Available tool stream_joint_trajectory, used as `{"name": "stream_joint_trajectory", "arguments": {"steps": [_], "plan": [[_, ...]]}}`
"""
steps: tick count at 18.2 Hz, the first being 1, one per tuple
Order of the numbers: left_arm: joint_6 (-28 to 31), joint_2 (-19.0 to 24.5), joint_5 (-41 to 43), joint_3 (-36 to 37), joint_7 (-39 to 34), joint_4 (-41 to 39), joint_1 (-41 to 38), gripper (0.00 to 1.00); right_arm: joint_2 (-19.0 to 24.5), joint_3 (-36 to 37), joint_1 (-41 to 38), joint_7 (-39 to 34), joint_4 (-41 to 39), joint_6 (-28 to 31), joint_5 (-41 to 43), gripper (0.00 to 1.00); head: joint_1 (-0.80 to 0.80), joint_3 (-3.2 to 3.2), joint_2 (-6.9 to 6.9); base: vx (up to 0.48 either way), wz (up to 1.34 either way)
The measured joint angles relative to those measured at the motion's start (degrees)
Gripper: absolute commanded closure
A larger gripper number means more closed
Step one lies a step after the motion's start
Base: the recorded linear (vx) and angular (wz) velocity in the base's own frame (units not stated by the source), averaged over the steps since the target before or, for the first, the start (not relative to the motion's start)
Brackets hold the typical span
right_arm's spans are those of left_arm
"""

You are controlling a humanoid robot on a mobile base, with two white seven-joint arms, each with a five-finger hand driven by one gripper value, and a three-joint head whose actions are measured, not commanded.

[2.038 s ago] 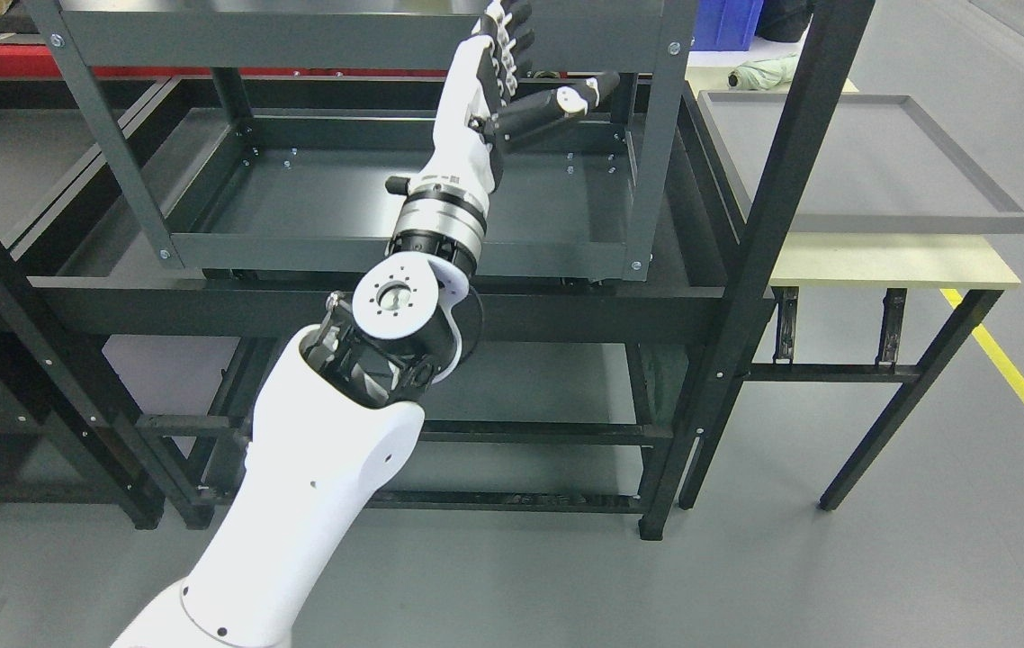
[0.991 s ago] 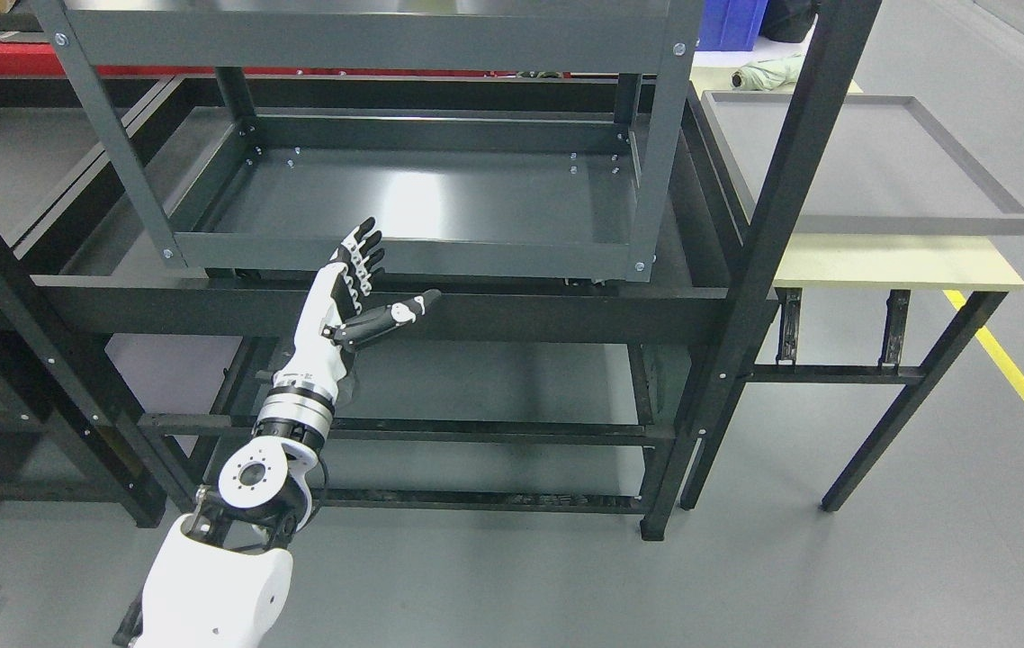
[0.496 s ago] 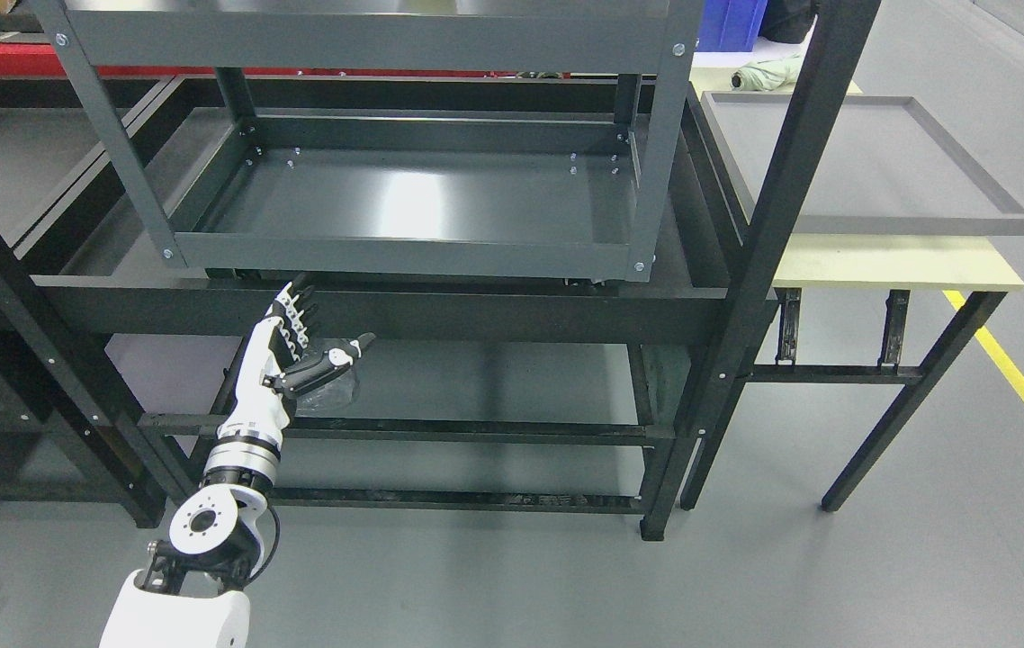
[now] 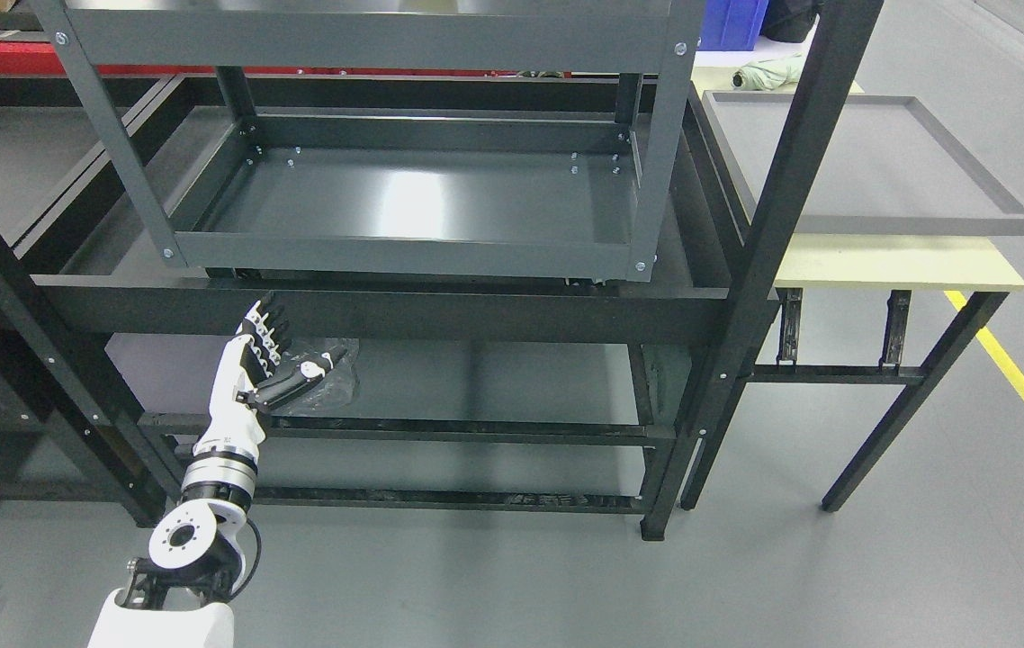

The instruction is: Place yellow IKEA cup on middle right shelf

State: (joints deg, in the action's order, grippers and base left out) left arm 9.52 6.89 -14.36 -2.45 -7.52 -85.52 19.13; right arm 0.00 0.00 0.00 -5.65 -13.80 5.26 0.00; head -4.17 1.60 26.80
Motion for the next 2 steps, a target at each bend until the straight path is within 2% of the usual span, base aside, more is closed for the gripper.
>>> {"name": "stream_joint_trajectory", "arguments": {"steps": [2], "plan": [[0.0, -0.1, 0.0, -0.4, 0.0, 0.1, 0.1, 0.01, 0.0, 0.0, 0.0, 0.0, 0.0, 0.0, 0.0, 0.01, 0.0, 0.0, 0.0, 0.0, 0.0]]}}
